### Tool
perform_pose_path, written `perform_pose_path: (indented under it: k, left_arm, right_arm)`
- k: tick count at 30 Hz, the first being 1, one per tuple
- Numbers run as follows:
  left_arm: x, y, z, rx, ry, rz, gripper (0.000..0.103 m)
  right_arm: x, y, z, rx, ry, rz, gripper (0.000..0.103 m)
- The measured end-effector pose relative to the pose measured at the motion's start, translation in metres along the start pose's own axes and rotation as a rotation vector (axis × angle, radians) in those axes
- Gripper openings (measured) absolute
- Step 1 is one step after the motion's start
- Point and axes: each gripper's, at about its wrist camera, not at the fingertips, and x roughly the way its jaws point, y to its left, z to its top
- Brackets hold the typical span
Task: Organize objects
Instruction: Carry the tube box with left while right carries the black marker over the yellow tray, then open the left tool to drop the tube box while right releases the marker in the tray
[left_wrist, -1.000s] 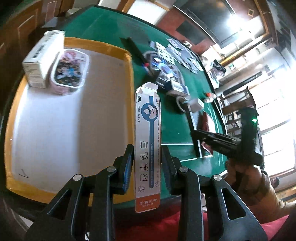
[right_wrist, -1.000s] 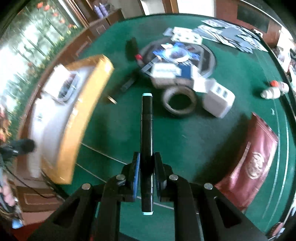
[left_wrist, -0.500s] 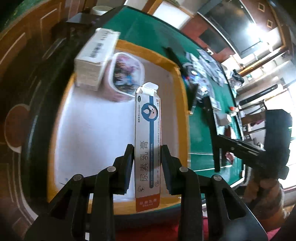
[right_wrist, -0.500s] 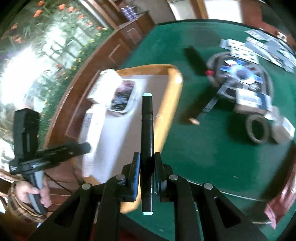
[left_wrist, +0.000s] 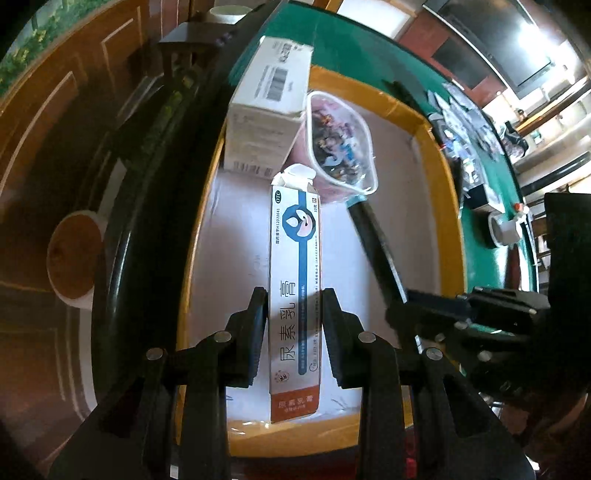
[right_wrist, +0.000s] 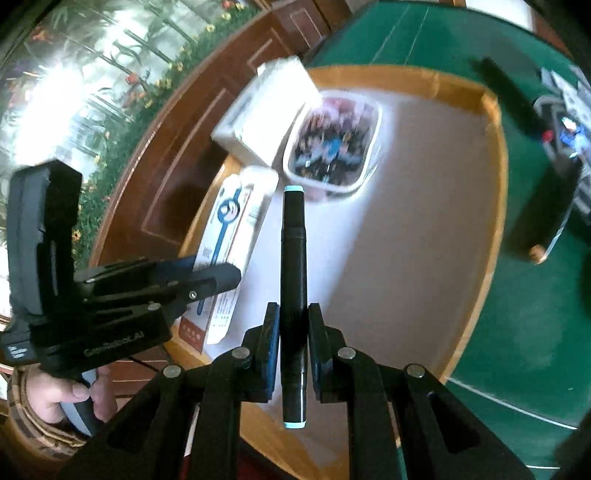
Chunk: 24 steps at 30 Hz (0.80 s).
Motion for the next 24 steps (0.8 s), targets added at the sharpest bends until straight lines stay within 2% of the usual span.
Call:
perform_pose_path:
  k: [14, 24]
  left_arm:
    - [0.006, 0.013, 0.011, 0.044, 0.010, 0.085, 0.029]
    - [0.008, 0.016, 0.009, 0.048, 0.009, 0.105, 0.031]
  right_arm:
    - [0.037, 0.000, 0.018, 0.129, 0.019, 0.059, 0.013]
    - [0.041, 0.001, 0.022, 0.127, 0.014, 0.069, 0.013]
